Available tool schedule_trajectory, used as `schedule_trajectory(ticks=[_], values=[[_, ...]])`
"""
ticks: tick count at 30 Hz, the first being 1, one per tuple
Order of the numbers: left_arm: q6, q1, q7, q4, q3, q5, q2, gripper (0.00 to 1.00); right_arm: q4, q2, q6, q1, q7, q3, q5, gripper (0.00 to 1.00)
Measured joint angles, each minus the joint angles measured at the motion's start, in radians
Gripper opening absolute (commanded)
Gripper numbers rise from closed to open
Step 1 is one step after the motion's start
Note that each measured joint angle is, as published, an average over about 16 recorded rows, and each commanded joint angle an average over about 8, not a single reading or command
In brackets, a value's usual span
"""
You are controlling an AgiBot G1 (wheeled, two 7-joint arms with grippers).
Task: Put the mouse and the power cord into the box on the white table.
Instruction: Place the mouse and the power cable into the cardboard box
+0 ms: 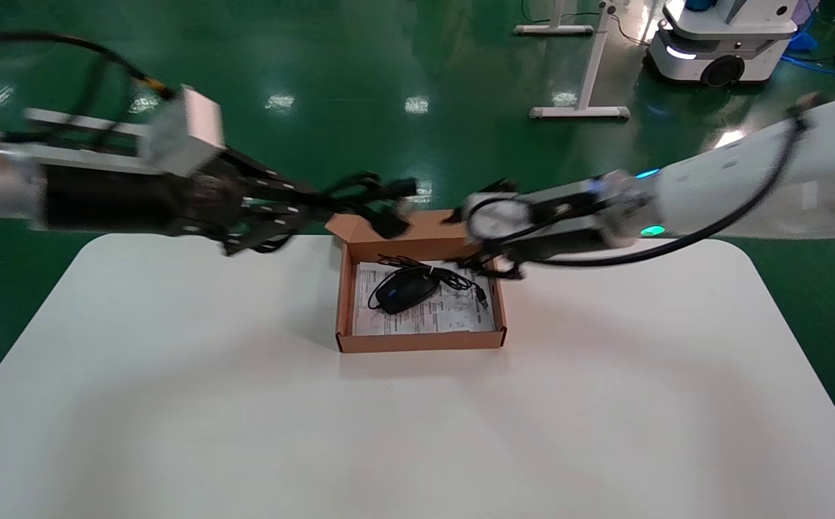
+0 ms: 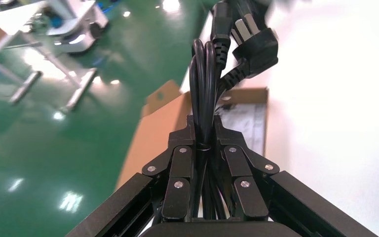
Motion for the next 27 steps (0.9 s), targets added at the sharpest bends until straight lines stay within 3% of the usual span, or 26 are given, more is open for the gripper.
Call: schedule_trajectory(ticks=[9,16,18,24,25,27], values=[[-0.177,0.061,0.11,0.196,0.026,0.031,0.227,0.0,-0.043,0.156,-0.064,0.077,-0.068,0.006,0.001,1.0],[-0.326,0.09,0.168,0.288,0.04,0.055,0.325,0.0,-0.066,0.227,-0.102,0.09,-0.094,0.004,-0.005,1.0],[-0.356,0.094,0.178,0.302,0.043,0.061,0.34,0.14,-0.071,0.237,-0.111,0.09,-0.098,0.004,-0.005,1.0],[-0.394,0.102,0.197,0.325,0.05,0.07,0.359,0.89,-0.084,0.254,-0.129,0.085,-0.101,0.008,0.002,1.0],[-0.395,0.102,0.198,0.326,0.05,0.07,0.36,0.97,-0.086,0.255,-0.131,0.085,-0.1,0.009,0.003,1.0],[-0.396,0.103,0.201,0.327,0.051,0.072,0.361,1.0,-0.088,0.256,-0.134,0.083,-0.099,0.011,0.006,1.0]])
